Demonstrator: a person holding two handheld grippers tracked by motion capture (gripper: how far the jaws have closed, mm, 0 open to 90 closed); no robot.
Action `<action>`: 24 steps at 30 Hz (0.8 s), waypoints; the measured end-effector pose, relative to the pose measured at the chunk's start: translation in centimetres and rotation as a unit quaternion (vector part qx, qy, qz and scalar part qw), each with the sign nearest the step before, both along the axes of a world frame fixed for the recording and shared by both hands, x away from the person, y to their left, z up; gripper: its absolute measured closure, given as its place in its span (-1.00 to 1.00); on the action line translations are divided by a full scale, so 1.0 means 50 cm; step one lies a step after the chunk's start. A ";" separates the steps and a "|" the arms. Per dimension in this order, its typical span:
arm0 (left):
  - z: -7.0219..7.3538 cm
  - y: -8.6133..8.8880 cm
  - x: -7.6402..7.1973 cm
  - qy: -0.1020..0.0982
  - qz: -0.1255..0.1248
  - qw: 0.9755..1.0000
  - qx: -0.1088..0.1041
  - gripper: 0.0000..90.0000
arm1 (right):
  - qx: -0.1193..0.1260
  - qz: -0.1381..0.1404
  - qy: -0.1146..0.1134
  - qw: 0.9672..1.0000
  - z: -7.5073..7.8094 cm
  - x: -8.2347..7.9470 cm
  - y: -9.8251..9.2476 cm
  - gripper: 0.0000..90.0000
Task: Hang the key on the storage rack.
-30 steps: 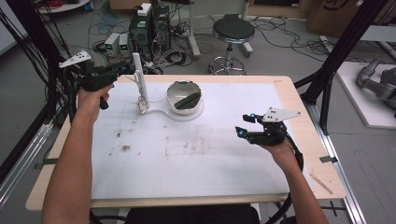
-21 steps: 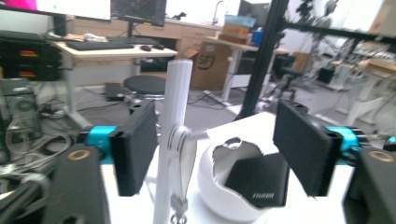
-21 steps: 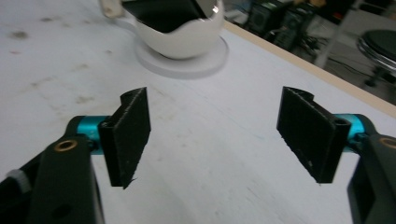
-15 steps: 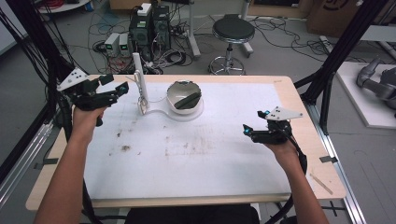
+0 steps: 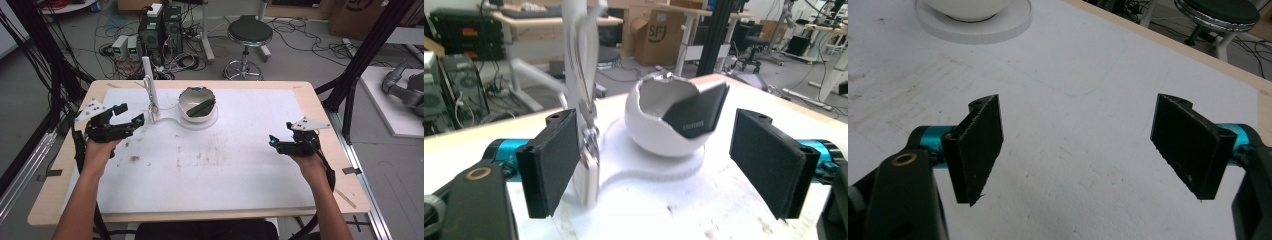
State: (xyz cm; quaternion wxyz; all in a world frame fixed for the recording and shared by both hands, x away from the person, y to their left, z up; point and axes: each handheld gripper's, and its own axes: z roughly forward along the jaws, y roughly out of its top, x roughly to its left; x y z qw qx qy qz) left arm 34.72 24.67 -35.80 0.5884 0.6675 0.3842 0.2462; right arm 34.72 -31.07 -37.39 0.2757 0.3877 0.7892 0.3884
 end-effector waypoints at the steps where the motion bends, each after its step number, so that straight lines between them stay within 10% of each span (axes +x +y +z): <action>1: -0.007 -0.002 -0.003 0.002 -0.002 1.000 -0.004 -0.55 | 0.002 -0.002 0.001 1.000 -0.001 0.000 -0.003 -0.52; 24: -0.041 -0.020 -0.017 0.014 -0.014 1.000 -0.001 -0.55 | 0.022 -0.007 0.009 1.000 -0.015 -0.010 -0.006 -0.52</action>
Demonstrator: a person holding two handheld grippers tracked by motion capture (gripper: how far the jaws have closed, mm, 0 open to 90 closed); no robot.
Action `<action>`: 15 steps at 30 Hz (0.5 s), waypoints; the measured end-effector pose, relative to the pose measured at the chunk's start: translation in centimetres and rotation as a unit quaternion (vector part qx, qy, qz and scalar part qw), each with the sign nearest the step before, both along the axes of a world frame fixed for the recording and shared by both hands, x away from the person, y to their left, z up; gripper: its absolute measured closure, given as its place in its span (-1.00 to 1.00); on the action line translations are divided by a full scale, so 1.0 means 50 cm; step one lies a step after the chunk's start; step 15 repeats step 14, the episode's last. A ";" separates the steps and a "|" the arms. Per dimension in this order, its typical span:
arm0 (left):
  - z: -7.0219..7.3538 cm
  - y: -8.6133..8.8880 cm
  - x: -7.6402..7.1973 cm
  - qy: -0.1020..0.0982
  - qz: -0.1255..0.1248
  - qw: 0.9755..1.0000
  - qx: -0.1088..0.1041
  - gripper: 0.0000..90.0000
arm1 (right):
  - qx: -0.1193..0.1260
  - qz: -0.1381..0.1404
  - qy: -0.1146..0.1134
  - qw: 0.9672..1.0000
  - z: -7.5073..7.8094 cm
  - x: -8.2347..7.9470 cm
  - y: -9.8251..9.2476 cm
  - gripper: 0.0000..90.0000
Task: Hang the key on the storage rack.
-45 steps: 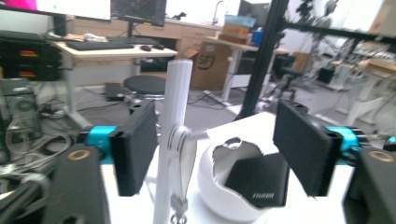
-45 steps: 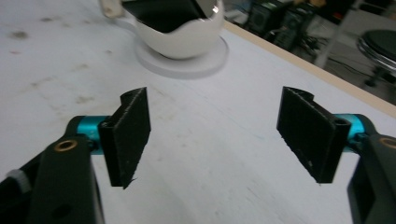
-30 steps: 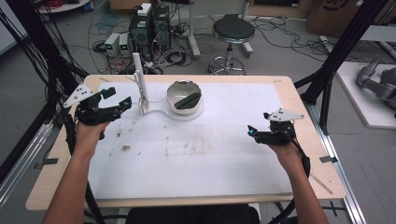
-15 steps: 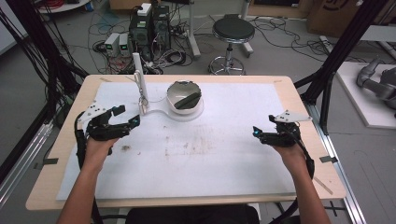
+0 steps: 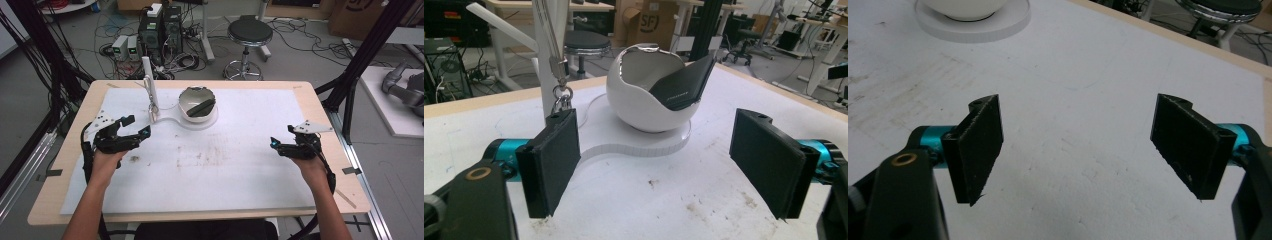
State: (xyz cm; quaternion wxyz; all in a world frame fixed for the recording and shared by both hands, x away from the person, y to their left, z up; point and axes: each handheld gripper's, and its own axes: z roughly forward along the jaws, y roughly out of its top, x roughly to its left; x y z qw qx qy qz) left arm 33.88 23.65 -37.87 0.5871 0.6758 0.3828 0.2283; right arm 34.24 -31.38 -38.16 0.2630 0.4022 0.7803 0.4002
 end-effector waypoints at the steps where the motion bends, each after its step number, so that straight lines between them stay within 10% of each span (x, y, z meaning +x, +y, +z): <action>1: 0.001 0.000 0.001 0.000 -0.001 1.000 0.001 -0.55 | -0.001 0.002 0.001 1.000 -0.001 0.000 0.000 -0.52; 15: -0.009 -0.005 0.001 -0.004 0.005 1.000 0.000 -0.55 | -0.001 0.008 0.005 1.000 -0.005 0.002 -0.003 -0.52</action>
